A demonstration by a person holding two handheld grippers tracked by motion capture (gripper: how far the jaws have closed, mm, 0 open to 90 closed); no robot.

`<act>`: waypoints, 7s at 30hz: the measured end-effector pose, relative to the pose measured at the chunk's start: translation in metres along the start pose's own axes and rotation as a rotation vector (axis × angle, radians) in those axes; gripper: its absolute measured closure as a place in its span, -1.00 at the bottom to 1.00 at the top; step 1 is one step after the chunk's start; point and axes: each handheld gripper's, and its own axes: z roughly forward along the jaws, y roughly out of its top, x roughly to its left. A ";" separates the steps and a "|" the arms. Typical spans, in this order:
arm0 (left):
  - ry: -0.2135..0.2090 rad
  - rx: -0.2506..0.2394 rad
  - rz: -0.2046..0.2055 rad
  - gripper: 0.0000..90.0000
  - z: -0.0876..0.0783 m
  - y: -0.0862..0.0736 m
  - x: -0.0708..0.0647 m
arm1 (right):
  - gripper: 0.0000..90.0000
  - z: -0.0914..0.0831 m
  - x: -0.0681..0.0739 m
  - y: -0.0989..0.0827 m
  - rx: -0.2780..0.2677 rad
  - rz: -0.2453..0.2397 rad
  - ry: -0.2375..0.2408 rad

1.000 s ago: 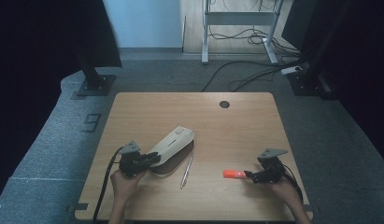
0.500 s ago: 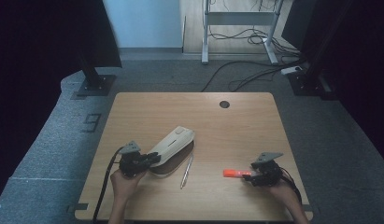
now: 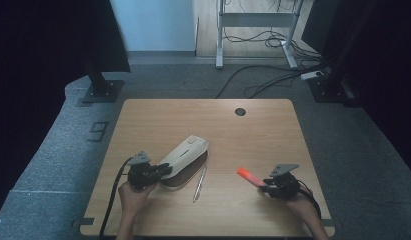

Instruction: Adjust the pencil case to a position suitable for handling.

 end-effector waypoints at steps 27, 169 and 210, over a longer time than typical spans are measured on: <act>-0.001 -0.009 -0.016 0.68 -0.001 0.000 0.000 | 0.45 0.000 0.008 0.016 -0.017 0.010 -0.006; 0.001 -0.048 -0.019 0.69 -0.004 -0.001 0.000 | 0.19 0.118 0.075 0.164 -0.036 -0.183 0.168; -0.013 -0.042 -0.019 0.68 -0.002 -0.001 0.000 | 0.62 0.131 0.066 0.177 -0.004 -0.138 0.076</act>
